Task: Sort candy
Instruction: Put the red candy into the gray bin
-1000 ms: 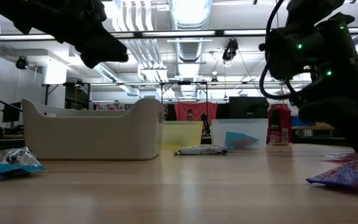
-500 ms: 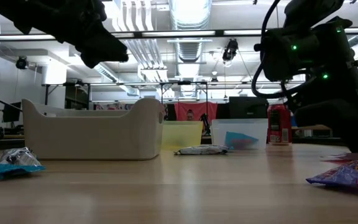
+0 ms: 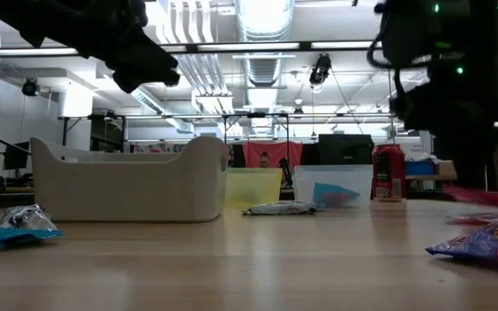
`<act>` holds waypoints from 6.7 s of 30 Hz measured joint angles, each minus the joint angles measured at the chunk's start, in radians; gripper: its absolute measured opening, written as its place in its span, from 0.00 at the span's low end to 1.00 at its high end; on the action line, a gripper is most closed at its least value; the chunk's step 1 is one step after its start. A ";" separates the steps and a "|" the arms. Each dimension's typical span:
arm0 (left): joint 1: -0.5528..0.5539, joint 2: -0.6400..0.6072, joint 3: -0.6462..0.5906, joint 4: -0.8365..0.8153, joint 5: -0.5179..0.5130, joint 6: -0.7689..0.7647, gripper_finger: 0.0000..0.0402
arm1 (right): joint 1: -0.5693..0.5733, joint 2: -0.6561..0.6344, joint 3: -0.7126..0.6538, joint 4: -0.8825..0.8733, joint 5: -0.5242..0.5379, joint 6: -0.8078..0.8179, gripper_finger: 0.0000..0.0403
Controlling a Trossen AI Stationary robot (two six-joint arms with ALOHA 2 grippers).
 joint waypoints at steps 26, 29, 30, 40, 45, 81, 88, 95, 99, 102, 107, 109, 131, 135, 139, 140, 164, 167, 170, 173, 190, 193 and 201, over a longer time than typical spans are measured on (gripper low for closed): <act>-0.018 0.024 -0.002 0.041 0.002 0.000 0.40 | 0.026 -0.002 -0.013 -0.009 -0.036 0.192 0.38; -0.018 0.049 -0.002 0.056 0.002 0.002 0.40 | 0.020 -0.002 -0.027 0.010 -0.037 0.195 0.46; -0.018 0.059 -0.002 0.060 0.002 0.002 0.40 | 0.016 0.001 -0.032 0.016 -0.036 0.200 0.48; -0.018 0.125 -0.002 0.129 0.004 0.004 0.40 | -0.012 0.080 -0.087 0.079 -0.041 0.173 0.49; -0.019 0.130 -0.002 0.134 0.004 0.004 0.40 | -0.037 0.118 -0.090 0.099 -0.054 0.116 0.40; -0.164 0.167 -0.002 0.235 0.003 0.010 0.40 | 0.005 -0.160 -0.084 0.323 0.223 0.069 0.02; -0.164 0.197 -0.002 0.288 0.002 0.010 0.40 | -0.002 -0.048 -0.052 0.210 0.207 0.025 0.02; -0.164 0.207 -0.002 0.293 0.002 0.008 0.40 | -0.014 0.036 -0.005 0.219 0.087 0.089 0.12; -0.164 0.208 -0.002 0.295 0.002 0.010 0.40 | -0.016 0.083 -0.004 0.217 0.087 0.107 0.25; -0.164 0.208 -0.002 0.294 0.002 0.010 0.40 | -0.016 0.114 -0.004 0.223 0.087 0.129 0.37; -0.164 0.217 -0.002 0.294 0.002 0.010 0.40 | -0.017 0.143 -0.004 0.247 0.087 0.129 0.53; -0.164 0.223 -0.002 0.295 0.002 0.010 0.40 | -0.019 0.153 -0.004 0.262 0.086 0.129 0.57; -0.168 0.296 -0.002 0.350 0.002 -0.005 0.40 | -0.010 0.135 -0.010 0.310 0.100 0.002 0.03; -0.190 0.300 -0.002 0.380 0.008 -0.001 0.40 | 0.013 0.036 -0.010 0.419 0.144 -0.111 0.03; -0.221 0.325 -0.002 0.434 0.009 0.025 0.40 | 0.035 -0.022 -0.018 0.631 0.189 -0.288 0.03; -0.229 0.334 -0.002 0.457 0.009 0.033 0.40 | 0.041 -0.031 -0.018 0.696 0.197 -0.353 0.03; -0.263 0.557 0.000 0.906 0.206 0.086 0.40 | 0.043 0.039 -0.018 1.547 -0.133 -1.134 0.03; -0.263 0.605 0.008 0.999 0.290 0.085 0.40 | 0.024 0.045 -0.018 1.551 -0.133 -1.134 0.03; -0.263 0.647 0.021 1.070 0.311 0.076 0.40 | 0.008 0.052 -0.018 1.551 -0.134 -1.118 0.03; -0.262 0.680 0.043 1.091 0.311 0.068 0.40 | -0.001 0.058 -0.018 1.550 -0.141 -1.105 0.03; -0.262 0.708 0.081 1.055 0.305 0.059 0.03 | -0.004 0.056 -0.018 1.525 -0.114 -1.077 0.05; -0.262 0.695 0.080 1.021 0.304 0.055 0.04 | -0.004 0.055 -0.018 1.513 -0.091 -1.053 0.11; -0.262 0.577 0.080 0.723 0.293 0.040 0.01 | -0.004 0.051 -0.018 1.462 0.036 -1.026 0.36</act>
